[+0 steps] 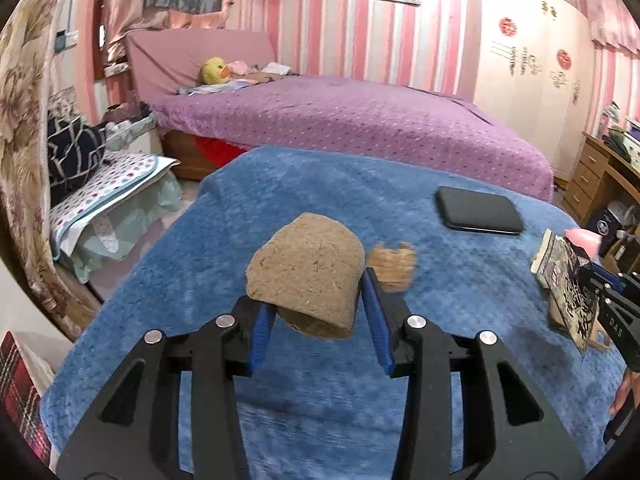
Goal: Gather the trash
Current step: 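Carry the paper cup and snack wrapper over the blue basket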
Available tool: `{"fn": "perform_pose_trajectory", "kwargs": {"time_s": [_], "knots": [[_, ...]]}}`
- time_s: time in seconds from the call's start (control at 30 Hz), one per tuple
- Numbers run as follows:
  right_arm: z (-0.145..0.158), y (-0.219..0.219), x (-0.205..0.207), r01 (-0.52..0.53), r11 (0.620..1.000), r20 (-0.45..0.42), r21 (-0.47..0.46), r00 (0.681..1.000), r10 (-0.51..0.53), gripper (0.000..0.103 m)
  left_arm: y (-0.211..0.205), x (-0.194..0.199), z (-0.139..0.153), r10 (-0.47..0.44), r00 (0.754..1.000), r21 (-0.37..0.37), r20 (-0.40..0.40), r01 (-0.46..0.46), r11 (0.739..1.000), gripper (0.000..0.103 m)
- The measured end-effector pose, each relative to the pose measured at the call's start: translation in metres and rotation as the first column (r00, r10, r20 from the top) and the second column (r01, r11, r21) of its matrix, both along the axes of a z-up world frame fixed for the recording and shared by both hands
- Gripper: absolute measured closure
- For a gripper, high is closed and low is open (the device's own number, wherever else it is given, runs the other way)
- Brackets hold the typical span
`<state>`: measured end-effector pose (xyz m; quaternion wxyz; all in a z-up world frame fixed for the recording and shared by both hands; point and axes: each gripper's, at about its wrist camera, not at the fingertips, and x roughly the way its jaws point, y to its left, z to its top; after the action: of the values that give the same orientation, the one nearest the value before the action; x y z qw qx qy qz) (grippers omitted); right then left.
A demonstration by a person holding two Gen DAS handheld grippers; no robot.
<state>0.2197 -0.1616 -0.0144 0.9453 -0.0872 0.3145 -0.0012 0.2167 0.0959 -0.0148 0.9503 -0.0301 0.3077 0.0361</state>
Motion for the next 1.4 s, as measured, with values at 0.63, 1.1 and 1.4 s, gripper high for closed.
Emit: {"fn": "perform_pose_trajectory", "kwargs": {"time_s": [0.63, 1.1, 1.4], "knots": [[0.006, -0.163, -0.104, 0.3, 0.953, 0.018, 0.035, 0.953, -0.301, 0.089, -0.147, -0.027, -0.004, -0.267, 0.964, -0.026, 0.011, 0.267, 0.963, 0.062], [-0.011, -0.259, -0.127, 0.443, 0.893, -0.008, 0.08, 0.896, -0.444, 0.089, -0.199, -0.045, -0.021, -0.328, 0.945, 0.045, -0.013, 0.328, 0.943, 0.062], [-0.025, -0.303, -0.146, 0.532, 0.844, -0.03, 0.063, 0.847, -0.531, 0.089, -0.245, -0.057, -0.013, -0.379, 0.925, 0.053, 0.026, 0.377, 0.925, 0.062]]}}
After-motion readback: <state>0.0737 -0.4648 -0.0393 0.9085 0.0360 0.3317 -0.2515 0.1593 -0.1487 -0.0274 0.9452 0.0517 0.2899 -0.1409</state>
